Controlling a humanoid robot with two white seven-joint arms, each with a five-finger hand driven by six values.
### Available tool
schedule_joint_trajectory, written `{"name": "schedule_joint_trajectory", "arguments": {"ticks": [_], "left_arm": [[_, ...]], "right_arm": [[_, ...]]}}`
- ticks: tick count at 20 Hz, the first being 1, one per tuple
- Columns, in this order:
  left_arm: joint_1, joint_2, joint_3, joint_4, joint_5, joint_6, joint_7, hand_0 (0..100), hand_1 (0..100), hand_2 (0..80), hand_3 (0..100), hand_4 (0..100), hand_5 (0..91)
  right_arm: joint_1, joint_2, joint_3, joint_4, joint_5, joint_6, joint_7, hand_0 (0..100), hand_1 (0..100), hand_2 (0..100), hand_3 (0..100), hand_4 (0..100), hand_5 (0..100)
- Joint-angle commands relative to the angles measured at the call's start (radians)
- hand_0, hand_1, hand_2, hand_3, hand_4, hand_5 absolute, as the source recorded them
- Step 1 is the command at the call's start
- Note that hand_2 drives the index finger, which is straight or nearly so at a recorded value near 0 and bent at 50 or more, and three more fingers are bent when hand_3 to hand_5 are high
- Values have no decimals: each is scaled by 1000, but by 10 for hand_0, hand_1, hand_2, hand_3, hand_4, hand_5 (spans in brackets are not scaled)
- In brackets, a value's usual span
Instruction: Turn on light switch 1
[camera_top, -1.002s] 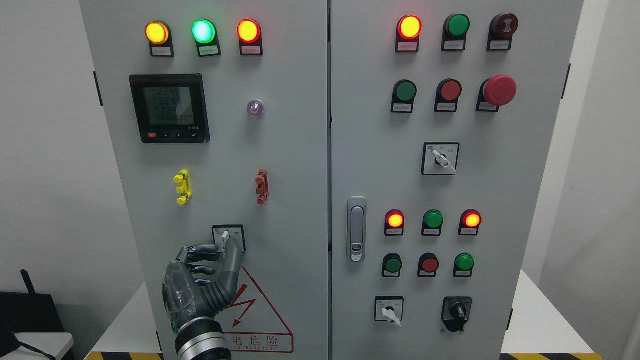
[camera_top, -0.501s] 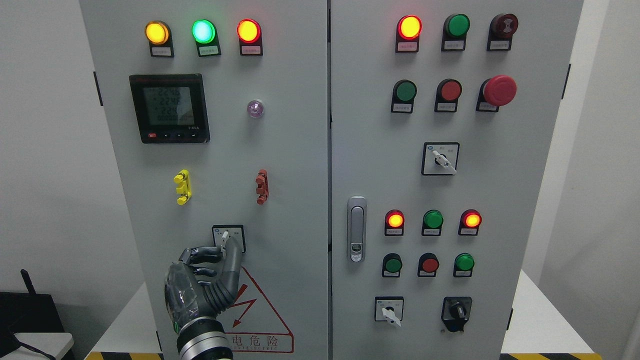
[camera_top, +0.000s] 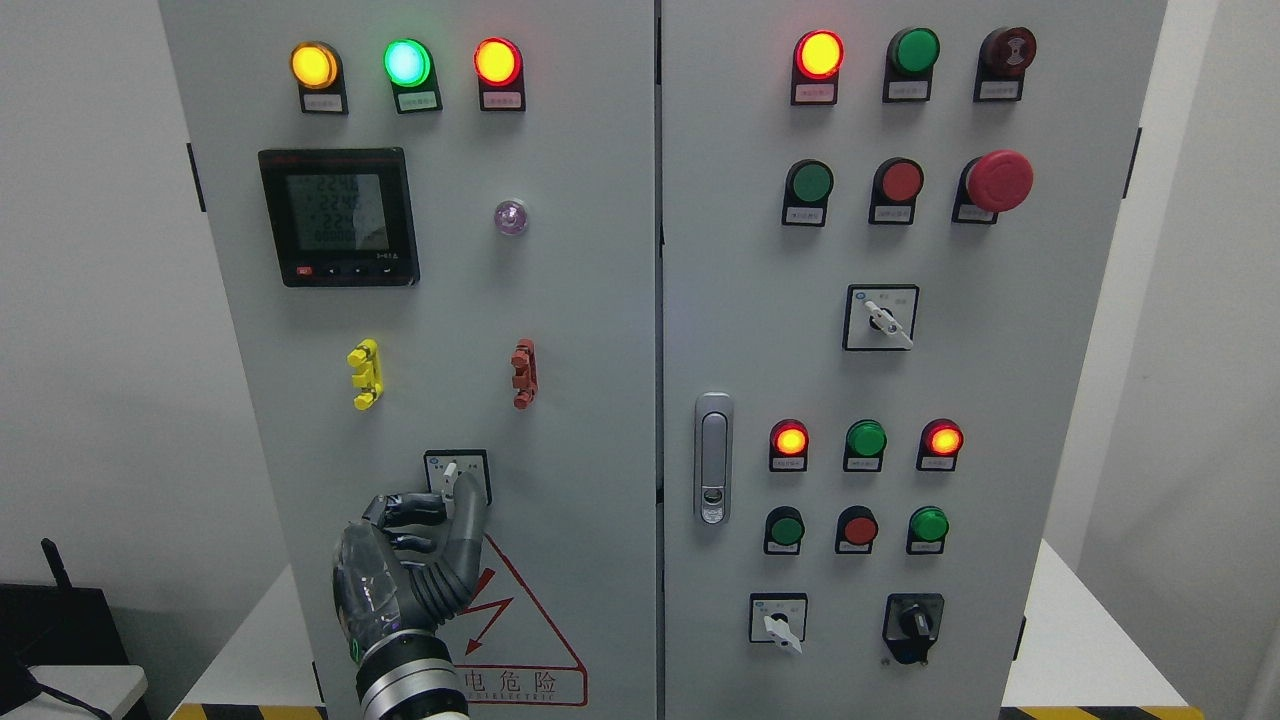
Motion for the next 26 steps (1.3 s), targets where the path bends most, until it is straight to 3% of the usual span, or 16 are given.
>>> {"name": "schedule_joint_trajectory", "arguments": {"ticks": [1,26], "left_arm": [[-6,0,-1,0,2,7,-2,219,449,522,623,691,618],[-13,0,-3,8,-4,10,-11,259,387,533,627,697,612]], "right_arm": [[0,0,0,0,-17,-1,0,120,389,0,0,0,0],[0,0,0,0,-18,-1,0,120,389,0,0,0,0]]}}
